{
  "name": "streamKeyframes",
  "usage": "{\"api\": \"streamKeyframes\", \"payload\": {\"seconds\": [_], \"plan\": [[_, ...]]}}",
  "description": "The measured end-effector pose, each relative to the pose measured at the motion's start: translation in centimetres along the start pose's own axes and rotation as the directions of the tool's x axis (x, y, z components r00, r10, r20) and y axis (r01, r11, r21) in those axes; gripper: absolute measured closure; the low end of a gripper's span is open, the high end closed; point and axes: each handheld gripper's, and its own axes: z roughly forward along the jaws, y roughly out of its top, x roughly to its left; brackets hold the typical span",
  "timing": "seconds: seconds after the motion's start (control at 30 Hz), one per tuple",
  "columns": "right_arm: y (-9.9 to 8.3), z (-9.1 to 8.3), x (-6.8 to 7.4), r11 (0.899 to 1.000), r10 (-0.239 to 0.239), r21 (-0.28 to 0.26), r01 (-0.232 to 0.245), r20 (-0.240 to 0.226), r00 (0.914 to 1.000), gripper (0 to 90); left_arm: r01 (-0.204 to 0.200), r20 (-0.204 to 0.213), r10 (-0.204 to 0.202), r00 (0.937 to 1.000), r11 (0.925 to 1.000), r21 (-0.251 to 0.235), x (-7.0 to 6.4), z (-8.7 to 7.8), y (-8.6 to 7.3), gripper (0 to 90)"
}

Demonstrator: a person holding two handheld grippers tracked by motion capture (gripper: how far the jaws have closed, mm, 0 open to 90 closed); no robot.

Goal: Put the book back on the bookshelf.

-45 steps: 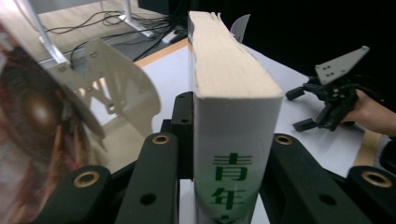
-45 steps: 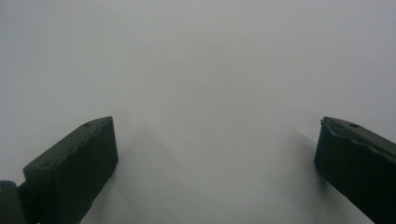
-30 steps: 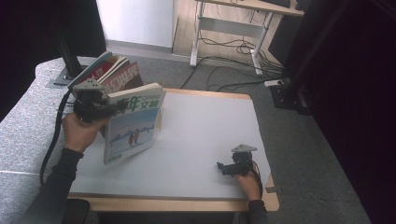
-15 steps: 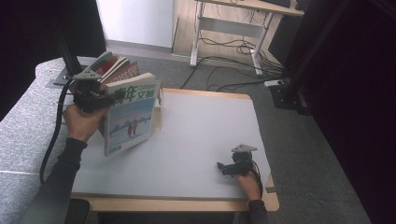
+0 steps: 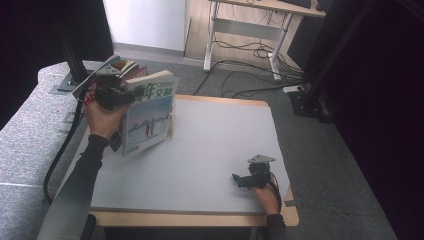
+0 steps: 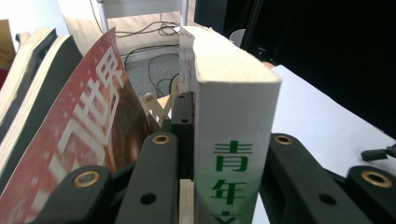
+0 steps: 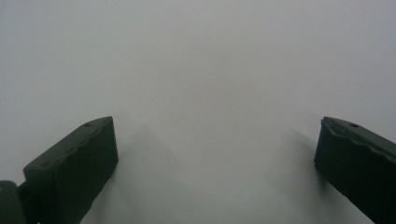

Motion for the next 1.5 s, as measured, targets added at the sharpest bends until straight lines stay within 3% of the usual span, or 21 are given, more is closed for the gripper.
{"api": "streamKeyframes", "payload": {"seconds": [0.27,0.5,0.63,0.9,1.23,1.5], "plan": [[0.0,0.0,0.0,1.000,0.000,-0.001,0.000,0.001,1.0000,0.0,-0.005,-0.024,0.005,0.9997,0.9996,-0.027,-0.1,1.9,0.8,73.9],[0.0,0.0,0.0,1.000,-0.001,-0.003,0.001,0.001,1.0000,0.0,-0.005,-0.018,0.005,0.9998,0.9988,-0.048,-0.4,3.0,-0.1,73.8],[0.0,0.0,0.0,1.000,0.000,-0.002,0.000,0.001,1.0000,0.0,-0.015,-0.015,0.014,0.9998,0.9990,-0.041,-0.7,2.8,-0.2,73.7],[0.0,0.0,0.0,1.000,0.000,0.000,0.000,0.000,1.0000,0.0,-0.073,-0.025,0.074,0.9970,0.9971,0.023,-1.8,1.4,-1.3,73.5],[0.0,0.0,0.0,1.000,0.001,0.001,-0.001,0.000,1.0000,0.0,-0.078,-0.032,0.081,0.9962,0.9944,0.071,-1.8,-0.4,-3.4,73.4],[0.0,0.0,0.0,1.000,0.000,0.001,0.000,0.000,1.0000,0.0,-0.090,-0.022,0.093,0.9955,0.9897,0.112,-1.5,-1.3,-4.0,73.1]]}}
